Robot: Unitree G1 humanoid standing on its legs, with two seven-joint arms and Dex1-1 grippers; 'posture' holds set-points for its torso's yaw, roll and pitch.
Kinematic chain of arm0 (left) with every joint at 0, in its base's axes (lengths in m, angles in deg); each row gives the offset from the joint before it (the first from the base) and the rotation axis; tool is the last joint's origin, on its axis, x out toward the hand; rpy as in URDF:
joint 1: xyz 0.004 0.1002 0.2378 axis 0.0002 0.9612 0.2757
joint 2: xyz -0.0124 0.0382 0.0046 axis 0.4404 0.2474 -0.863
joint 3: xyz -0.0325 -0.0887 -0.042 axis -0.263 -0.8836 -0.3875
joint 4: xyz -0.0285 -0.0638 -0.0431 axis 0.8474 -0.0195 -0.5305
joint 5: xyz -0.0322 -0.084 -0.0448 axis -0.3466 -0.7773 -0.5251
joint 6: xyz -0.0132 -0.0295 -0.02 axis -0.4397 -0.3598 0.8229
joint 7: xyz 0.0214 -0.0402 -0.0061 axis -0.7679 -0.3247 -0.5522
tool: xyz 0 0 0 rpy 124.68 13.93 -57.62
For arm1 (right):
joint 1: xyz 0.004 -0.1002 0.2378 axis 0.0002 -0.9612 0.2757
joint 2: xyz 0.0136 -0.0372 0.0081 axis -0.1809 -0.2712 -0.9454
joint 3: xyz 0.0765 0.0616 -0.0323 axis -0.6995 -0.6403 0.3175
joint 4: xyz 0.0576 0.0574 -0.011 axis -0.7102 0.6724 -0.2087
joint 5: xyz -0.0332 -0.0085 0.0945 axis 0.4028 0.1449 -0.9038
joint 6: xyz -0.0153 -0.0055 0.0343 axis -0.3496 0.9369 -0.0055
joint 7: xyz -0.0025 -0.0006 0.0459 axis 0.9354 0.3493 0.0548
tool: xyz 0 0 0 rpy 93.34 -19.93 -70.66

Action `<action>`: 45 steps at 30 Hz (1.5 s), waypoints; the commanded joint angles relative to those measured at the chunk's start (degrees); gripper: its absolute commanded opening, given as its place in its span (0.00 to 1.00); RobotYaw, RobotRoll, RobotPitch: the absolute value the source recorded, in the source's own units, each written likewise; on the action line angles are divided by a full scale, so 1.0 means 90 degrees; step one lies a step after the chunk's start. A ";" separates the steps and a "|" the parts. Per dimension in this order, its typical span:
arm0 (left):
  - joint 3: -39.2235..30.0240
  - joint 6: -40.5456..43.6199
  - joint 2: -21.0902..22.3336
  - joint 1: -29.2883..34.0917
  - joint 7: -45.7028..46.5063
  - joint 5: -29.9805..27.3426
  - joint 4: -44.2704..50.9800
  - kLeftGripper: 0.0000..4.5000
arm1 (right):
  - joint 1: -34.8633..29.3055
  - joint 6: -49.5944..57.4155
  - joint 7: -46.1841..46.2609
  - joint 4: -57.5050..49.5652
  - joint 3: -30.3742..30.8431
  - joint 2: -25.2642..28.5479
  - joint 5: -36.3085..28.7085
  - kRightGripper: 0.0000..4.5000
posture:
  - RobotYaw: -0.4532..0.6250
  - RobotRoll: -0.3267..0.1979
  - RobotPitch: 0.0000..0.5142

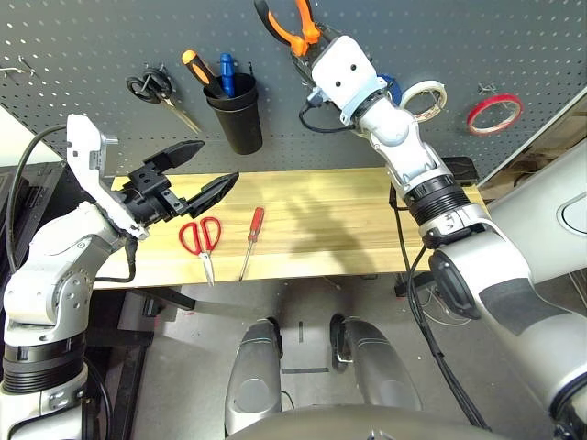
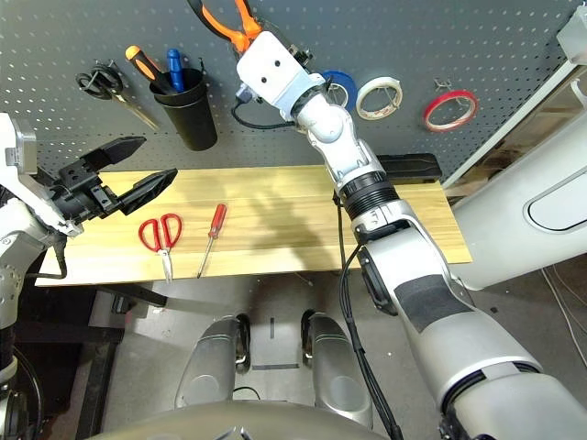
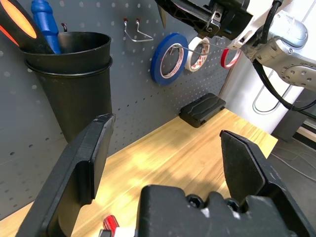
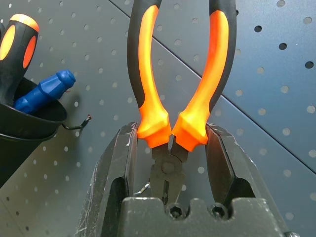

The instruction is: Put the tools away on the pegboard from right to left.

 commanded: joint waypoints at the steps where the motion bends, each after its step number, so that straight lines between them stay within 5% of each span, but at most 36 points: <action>1: 0.0075 0.0017 0.0045 0.0016 -0.0028 0.0018 0.0130 1.00 | 0.0245 -0.0201 0.0104 0.0194 0.0075 -0.0047 0.0083 0.47 | 0.52 0.62 0.32; 28: -0.0225 0.0713 0.0443 0.0322 0.0089 -0.0393 0.0857 1.00 | 0.0855 -0.0517 0.0282 0.1178 -0.0254 -0.0263 -0.0376 0.47 | 0.55 0.62 0.50; 45: -0.0269 0.0833 0.0407 0.0466 0.0256 -0.0461 0.1108 1.00 | 0.1093 -0.0578 0.0172 0.2117 -0.0513 -0.0523 -0.0634 0.47 | 0.58 0.62 0.52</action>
